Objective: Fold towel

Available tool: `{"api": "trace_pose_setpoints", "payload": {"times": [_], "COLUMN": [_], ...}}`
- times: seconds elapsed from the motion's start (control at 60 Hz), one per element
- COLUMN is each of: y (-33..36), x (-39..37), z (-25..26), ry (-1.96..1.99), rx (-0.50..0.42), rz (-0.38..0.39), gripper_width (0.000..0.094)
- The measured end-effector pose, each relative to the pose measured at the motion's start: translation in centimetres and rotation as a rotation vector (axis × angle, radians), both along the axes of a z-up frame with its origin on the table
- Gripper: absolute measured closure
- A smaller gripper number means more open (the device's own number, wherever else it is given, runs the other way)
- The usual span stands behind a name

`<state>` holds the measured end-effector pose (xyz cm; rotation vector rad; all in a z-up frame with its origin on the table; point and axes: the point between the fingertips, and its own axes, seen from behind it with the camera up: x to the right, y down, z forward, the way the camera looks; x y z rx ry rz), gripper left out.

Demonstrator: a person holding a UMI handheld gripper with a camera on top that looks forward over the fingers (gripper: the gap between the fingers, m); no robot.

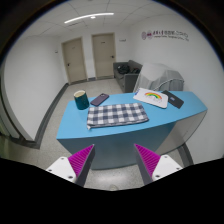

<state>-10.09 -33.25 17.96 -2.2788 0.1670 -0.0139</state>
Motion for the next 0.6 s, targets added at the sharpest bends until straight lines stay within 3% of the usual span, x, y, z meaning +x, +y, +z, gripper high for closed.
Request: {"api": "trace_pose_setpoints", "payload": {"times": [0.283,0.483,0.6], "y": [4.5,13.2,19.4], "x": [-5.8,-11.5,-13.1], "z": [-3.6,-8.3,-11.3], "ry": [0.026,0.066,0.061], "rx": [0.033,0.128,0.169], "rz": [0.047,0.155,0.174], "gripper_width": [0.0139,0.0138,0.0142]}}
